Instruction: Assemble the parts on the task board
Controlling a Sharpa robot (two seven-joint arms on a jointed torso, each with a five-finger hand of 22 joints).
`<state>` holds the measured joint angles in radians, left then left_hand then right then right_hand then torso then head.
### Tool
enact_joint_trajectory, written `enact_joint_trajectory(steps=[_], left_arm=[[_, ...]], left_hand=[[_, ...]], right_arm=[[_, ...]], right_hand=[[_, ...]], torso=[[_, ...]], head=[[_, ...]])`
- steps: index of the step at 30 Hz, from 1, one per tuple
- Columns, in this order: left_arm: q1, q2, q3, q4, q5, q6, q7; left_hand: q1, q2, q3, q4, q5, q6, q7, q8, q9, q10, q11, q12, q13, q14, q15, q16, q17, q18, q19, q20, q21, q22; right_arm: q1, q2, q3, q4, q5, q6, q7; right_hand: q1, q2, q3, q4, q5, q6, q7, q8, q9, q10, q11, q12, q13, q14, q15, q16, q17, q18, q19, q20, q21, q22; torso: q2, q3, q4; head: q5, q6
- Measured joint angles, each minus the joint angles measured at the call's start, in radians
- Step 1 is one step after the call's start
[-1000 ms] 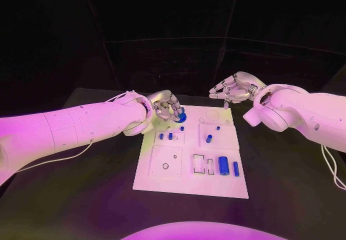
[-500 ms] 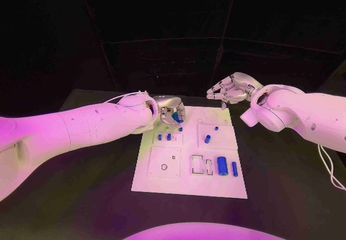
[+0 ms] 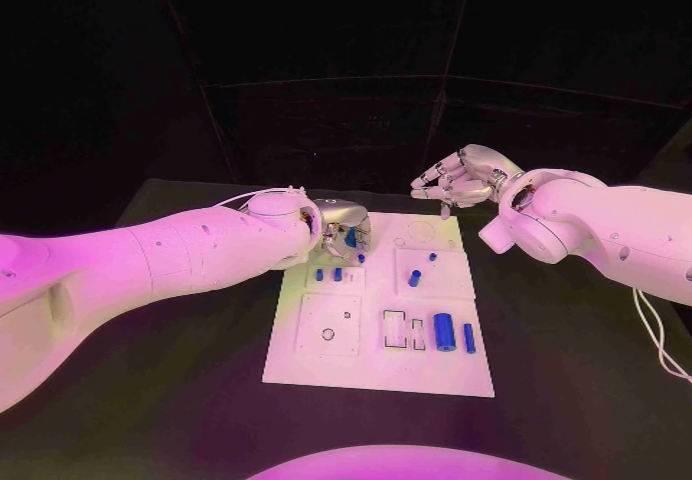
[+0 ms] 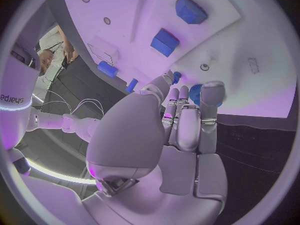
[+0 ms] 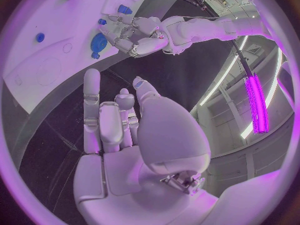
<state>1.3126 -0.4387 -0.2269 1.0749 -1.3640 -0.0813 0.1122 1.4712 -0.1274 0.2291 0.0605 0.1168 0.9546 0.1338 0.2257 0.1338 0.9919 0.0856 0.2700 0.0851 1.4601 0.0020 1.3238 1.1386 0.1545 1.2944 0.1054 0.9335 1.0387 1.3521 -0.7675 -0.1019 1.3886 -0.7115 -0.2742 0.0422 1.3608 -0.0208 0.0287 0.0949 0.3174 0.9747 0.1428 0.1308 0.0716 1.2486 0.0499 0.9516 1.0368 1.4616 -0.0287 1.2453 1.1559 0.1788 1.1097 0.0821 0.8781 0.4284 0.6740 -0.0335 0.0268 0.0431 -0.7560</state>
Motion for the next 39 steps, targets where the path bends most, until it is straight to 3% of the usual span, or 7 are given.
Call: enact_joint_trajectory(steps=[5,7,29,39], left_arm=[[-0.002,0.008,0.0,-0.006,-0.01,0.007,0.0],[-0.003,0.01,0.0,-0.008,-0.014,0.008,0.0],[-0.006,0.037,0.003,-0.036,-0.054,0.032,-0.033],[-0.007,0.044,0.004,-0.045,-0.059,0.035,-0.043]], left_hand=[[0.0,0.0,0.006,-0.006,0.0,0.011,0.0,-0.005,-0.003,0.01,0.002,-0.004,-0.006,0.0,0.0,0.002,0.002,0.0,0.012,0.002,0.022,0.017],[-0.005,0.005,0.011,-0.011,0.0,0.02,-0.002,-0.005,-0.004,0.024,0.002,-0.004,-0.008,0.0,0.0,0.004,0.001,-0.016,0.02,-0.002,0.035,0.028],[-0.005,0.014,0.065,-0.021,0.0,0.05,-0.001,-0.02,-0.013,0.061,0.0,-0.026,-0.019,0.0,0.0,0.004,-0.028,-0.015,0.042,-0.003,0.08,0.074],[-0.011,0.028,0.098,-0.023,0.0,0.087,-0.005,-0.02,-0.013,0.107,-0.011,-0.026,-0.018,0.003,-0.004,0.004,-0.035,-0.015,0.049,-0.009,0.101,0.096]], right_arm=[[0.0,0.001,0.0,0.0,0.0,0.0,0.0],[0.0,0.001,0.0,0.0,-0.001,0.0,0.0],[0.0,0.001,0.0,0.003,-0.003,0.0,0.0],[0.0,0.002,0.0,0.004,-0.006,-0.001,-0.001]], right_hand=[[0.0,0.0,0.0,0.0,0.0,0.0,0.0,0.0,0.0,0.0,0.0,0.0,0.0,0.0,0.0,0.0,0.0,0.0,0.0,0.0,0.0,0.0],[0.0,0.0,0.0,0.0,0.0,0.0,0.0,0.0,0.0,0.0,0.0,0.0,0.0,0.0,0.0,0.0,0.0,0.0,0.0,0.0,0.0,0.0],[0.0,0.0,0.0,0.0,0.0,0.0,0.0,0.0,0.0,0.0,0.0,0.0,0.0,0.0,0.0,0.0,0.0,0.0,0.0,0.0,0.0,0.0],[0.0,0.0,0.0,0.0,0.004,0.0,0.0,0.0,0.0,0.0,0.0,0.0,0.0,0.0,0.0,0.0,0.003,0.0,0.0,0.0,-0.004,0.0]], torso=[[-0.001,0.0,0.0001],[-0.001,0.0001,0.0001],[-0.001,0.0002,0.0001],[-0.001,0.0001,0.0008]], head=[[-0.002,0.002],[-0.002,0.002],[-0.005,-0.002],[-0.008,-0.003]])
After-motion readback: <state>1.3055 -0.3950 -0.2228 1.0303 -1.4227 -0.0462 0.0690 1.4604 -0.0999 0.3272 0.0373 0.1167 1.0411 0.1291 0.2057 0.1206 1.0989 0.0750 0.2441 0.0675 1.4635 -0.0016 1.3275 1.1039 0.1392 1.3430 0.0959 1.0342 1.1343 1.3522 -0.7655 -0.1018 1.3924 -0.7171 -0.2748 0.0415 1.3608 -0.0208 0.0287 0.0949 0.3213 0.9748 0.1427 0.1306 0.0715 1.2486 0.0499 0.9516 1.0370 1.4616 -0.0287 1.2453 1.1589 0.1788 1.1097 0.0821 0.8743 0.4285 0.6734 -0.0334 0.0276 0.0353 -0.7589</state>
